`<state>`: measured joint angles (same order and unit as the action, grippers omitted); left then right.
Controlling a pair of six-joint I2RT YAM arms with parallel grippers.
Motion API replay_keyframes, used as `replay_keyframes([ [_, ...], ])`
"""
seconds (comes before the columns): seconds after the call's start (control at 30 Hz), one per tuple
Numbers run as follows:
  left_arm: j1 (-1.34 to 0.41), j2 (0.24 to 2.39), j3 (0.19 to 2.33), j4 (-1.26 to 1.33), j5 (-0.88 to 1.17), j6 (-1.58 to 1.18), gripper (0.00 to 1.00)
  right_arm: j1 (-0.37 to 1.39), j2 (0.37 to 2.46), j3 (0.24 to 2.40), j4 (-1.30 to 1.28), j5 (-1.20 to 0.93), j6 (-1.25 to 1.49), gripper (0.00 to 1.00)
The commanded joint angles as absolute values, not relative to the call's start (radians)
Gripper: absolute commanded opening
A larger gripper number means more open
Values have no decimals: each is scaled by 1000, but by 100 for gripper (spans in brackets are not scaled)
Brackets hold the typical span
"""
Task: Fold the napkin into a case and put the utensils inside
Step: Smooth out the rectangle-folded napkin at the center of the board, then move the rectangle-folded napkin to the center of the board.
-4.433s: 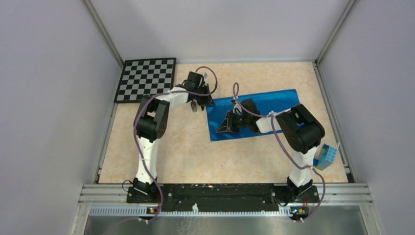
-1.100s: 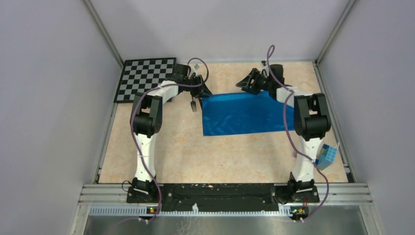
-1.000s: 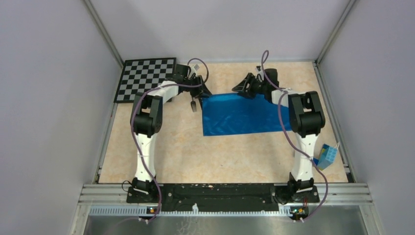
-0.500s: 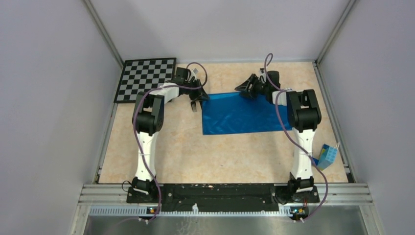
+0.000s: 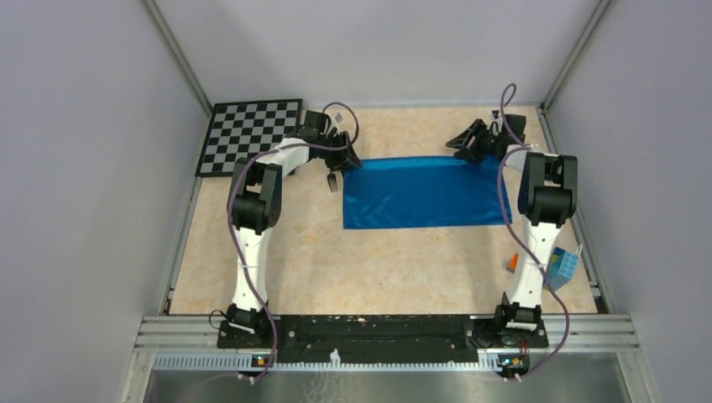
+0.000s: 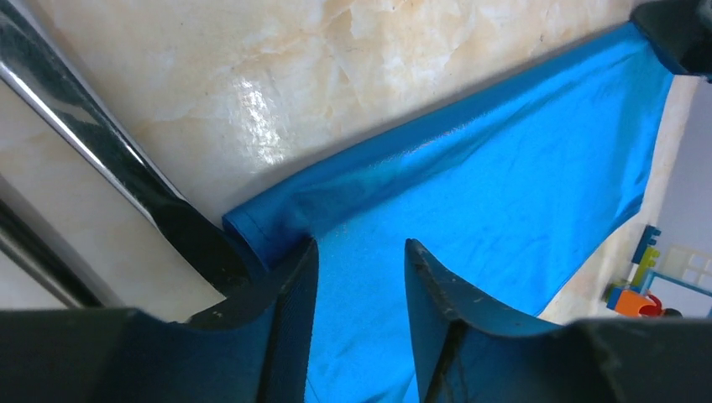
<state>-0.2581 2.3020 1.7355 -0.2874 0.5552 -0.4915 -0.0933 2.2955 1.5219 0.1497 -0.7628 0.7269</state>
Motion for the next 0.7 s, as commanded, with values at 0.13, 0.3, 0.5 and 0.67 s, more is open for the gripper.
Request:
replay_keyframes([
  [0.13, -333, 2105, 1777, -422, 488, -377, 53, -98, 1912, 1471, -323, -518, 383, 59],
  [0.3, -413, 2049, 1652, -413, 491, -380, 48, -14, 1754, 1271, -272, -537, 422, 53],
  [0.5, -522, 2100, 1620, -399, 435, -390, 40, 101, 1641, 1056, -181, -507, 444, 26],
  [0.67, -582, 2171, 1626, -388, 406, -403, 36, 104, 1639, 982, -182, -462, 402, 19],
])
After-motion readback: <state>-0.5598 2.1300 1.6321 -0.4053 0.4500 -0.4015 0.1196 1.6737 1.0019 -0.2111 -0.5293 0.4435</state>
